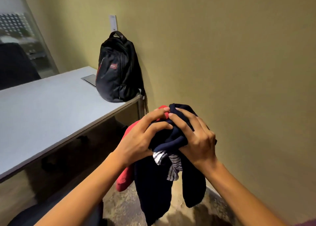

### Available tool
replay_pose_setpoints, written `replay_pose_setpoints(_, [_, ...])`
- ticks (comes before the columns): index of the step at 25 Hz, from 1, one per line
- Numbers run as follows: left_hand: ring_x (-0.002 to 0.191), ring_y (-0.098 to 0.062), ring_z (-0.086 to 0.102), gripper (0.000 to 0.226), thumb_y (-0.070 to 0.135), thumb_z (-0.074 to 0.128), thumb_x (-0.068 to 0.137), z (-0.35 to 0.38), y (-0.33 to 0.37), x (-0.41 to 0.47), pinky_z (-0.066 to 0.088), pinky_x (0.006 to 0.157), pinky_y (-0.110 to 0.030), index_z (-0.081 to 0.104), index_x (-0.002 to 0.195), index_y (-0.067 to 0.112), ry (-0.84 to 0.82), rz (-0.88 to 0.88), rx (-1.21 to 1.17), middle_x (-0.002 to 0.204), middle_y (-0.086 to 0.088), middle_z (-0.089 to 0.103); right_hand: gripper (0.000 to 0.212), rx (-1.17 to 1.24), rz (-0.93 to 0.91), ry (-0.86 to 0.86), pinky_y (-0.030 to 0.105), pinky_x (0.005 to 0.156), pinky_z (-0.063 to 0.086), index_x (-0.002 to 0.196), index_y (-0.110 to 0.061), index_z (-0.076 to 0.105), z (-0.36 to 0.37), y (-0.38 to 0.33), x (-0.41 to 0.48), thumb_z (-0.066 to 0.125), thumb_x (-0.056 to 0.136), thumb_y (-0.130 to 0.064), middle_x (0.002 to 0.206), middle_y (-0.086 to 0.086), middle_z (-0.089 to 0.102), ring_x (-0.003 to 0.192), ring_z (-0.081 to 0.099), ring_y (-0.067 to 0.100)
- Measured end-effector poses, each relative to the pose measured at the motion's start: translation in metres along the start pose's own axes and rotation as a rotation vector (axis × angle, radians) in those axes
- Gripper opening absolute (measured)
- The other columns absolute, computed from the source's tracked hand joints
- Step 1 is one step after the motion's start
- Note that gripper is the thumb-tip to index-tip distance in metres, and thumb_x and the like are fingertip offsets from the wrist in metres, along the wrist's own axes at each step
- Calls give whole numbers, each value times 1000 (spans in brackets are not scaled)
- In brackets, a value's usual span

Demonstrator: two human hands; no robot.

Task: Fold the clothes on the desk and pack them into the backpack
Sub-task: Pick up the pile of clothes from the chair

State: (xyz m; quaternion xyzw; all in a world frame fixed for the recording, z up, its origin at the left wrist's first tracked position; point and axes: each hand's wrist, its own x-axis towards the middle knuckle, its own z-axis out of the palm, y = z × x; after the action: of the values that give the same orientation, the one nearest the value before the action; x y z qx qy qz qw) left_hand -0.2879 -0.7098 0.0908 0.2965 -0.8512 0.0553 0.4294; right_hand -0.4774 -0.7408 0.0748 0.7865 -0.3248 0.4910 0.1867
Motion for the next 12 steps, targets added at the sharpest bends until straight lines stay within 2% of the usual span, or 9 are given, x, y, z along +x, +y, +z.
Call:
replay_pose_setpoints(4, [138, -24, 35, 41, 29, 63, 90, -19, -88, 13, 37, 109, -37, 42, 122, 13, 20, -82, 143, 141, -13, 34, 52, 145, -65, 13, 32, 68, 50, 131, -32, 50, 104, 30, 57, 69, 84, -19, 125, 7, 64, 92, 65, 27])
replay_pose_setpoints(8, [138, -20, 36, 38, 32, 59, 93, -50, -153, 16, 41, 106, -37, 42, 123, 17, 59, -206, 292, 143, -5, 34, 43, 327, -144, 59, 33, 67, 54, 131, -33, 51, 192, 35, 113, 62, 90, -22, 124, 8, 64, 95, 66, 28])
replay_pose_setpoints(12, [137, -19, 37, 35, 34, 54, 96, -90, -210, 11, 39, 107, -34, 43, 123, 15, 115, -329, 466, 143, -8, 33, 50, 480, -233, 72, 34, 67, 55, 132, -32, 49, 283, 21, 171, 67, 88, -19, 124, 8, 64, 95, 65, 26])
